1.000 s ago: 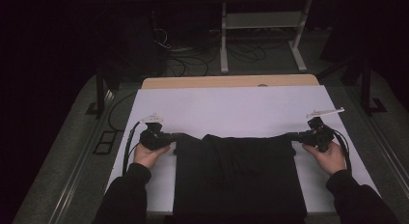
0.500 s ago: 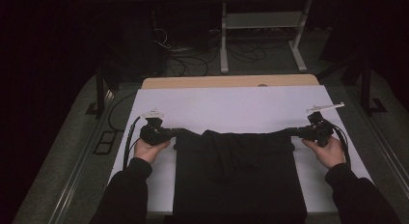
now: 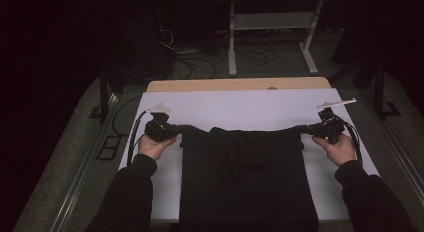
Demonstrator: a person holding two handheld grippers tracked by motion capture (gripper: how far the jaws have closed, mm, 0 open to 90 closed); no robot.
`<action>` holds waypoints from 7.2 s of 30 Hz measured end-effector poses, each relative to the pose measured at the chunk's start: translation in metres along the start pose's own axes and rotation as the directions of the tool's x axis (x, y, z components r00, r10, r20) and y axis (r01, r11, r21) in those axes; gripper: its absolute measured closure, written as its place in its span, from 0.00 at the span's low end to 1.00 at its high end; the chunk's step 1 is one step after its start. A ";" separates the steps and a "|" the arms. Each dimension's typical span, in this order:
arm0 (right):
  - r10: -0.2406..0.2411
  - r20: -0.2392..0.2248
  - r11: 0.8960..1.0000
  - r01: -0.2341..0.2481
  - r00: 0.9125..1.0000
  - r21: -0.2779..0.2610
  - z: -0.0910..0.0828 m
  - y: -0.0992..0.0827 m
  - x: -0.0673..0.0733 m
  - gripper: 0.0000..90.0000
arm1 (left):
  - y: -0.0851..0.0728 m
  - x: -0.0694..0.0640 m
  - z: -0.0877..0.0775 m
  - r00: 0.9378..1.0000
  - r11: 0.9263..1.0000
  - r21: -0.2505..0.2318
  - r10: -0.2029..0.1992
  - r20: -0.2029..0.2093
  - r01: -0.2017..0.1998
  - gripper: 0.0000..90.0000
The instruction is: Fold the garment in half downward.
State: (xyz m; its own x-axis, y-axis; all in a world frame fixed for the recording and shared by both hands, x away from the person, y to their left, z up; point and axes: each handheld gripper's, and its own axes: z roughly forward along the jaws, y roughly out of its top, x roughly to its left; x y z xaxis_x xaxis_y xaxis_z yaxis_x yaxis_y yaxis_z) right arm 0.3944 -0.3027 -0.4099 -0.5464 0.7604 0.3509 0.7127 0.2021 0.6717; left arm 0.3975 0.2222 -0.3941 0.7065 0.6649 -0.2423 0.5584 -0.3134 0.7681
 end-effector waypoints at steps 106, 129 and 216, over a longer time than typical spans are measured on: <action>0.051 -0.008 0.985 -0.051 0.999 -0.164 0.007 0.033 -0.005 0.00 | 0.026 0.017 0.002 0.992 0.975 -0.183 -0.118 0.032 0.122 0.00; -0.046 -0.067 0.990 0.037 0.997 -0.136 0.022 0.024 0.035 0.00 | 0.020 -0.016 0.015 0.998 0.984 -0.174 -0.032 0.051 0.041 0.00; -0.259 -0.173 0.955 0.279 0.950 0.103 0.094 0.004 0.104 0.63 | 0.004 -0.063 0.118 0.972 0.998 0.045 0.033 0.231 -0.045 0.50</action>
State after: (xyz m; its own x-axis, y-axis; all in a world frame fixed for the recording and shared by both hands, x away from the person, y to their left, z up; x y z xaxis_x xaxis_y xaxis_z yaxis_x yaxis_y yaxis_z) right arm 0.3819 -0.1651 -0.4317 -0.7795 0.5640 0.2724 0.5738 0.4686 0.6717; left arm 0.4066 0.0996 -0.4457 0.8061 0.4796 -0.3468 0.5451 -0.3735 0.7506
